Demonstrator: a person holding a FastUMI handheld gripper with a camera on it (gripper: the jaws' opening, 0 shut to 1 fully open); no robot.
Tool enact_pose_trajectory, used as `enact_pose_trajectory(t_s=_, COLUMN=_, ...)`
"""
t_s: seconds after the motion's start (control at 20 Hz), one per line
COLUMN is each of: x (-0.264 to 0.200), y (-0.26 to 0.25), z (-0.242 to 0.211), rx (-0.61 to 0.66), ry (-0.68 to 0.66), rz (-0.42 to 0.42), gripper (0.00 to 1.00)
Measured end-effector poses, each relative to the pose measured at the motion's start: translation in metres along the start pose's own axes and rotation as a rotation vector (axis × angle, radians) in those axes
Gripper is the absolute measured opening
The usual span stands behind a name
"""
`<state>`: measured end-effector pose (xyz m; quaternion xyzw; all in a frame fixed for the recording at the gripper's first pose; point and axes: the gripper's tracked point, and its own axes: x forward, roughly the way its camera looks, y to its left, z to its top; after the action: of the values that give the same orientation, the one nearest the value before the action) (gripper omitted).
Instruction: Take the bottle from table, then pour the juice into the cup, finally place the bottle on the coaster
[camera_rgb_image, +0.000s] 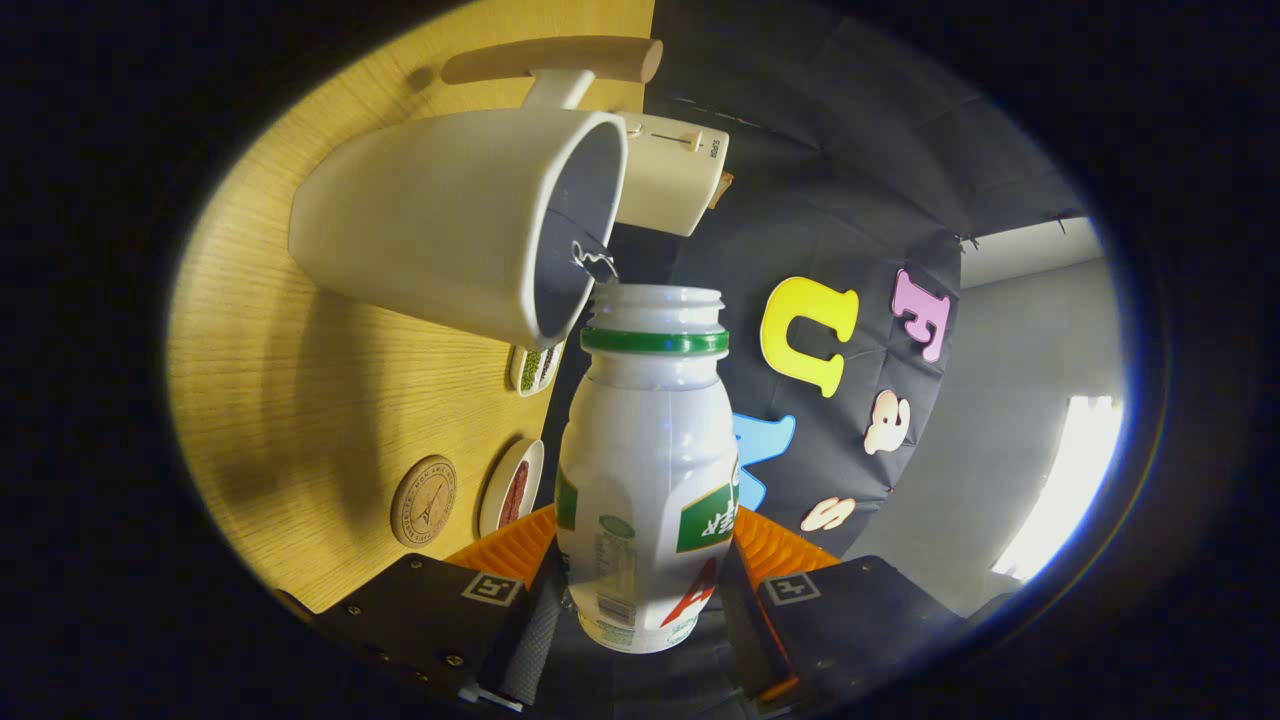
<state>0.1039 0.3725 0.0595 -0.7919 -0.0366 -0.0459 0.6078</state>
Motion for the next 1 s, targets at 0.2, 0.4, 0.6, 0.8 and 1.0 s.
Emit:
enact_pose_trajectory(t_s=0.2, x=0.0001, y=-0.0016, z=0.0011, rx=-0.011, ry=0.0, rz=-0.004, gripper=0.72)
enact_pose_trajectory(t_s=0.4, x=-0.0014, y=-0.0027, z=0.0031, rx=-0.029, ry=-0.004, rz=-0.006, gripper=0.72)
enact_pose_trajectory(t_s=0.6, x=-0.002, y=-0.0042, z=0.0047, rx=-0.039, ry=-0.006, rz=-0.005, gripper=0.72)
enact_pose_trajectory(t_s=0.8, x=-0.0014, y=-0.0046, z=0.0042, rx=-0.055, ry=-0.003, rz=-0.004, gripper=0.72)
enact_pose_trajectory(t_s=1.0, x=-0.0013, y=-0.0056, z=0.0028, rx=-0.075, ry=0.001, rz=-0.004, gripper=0.72)
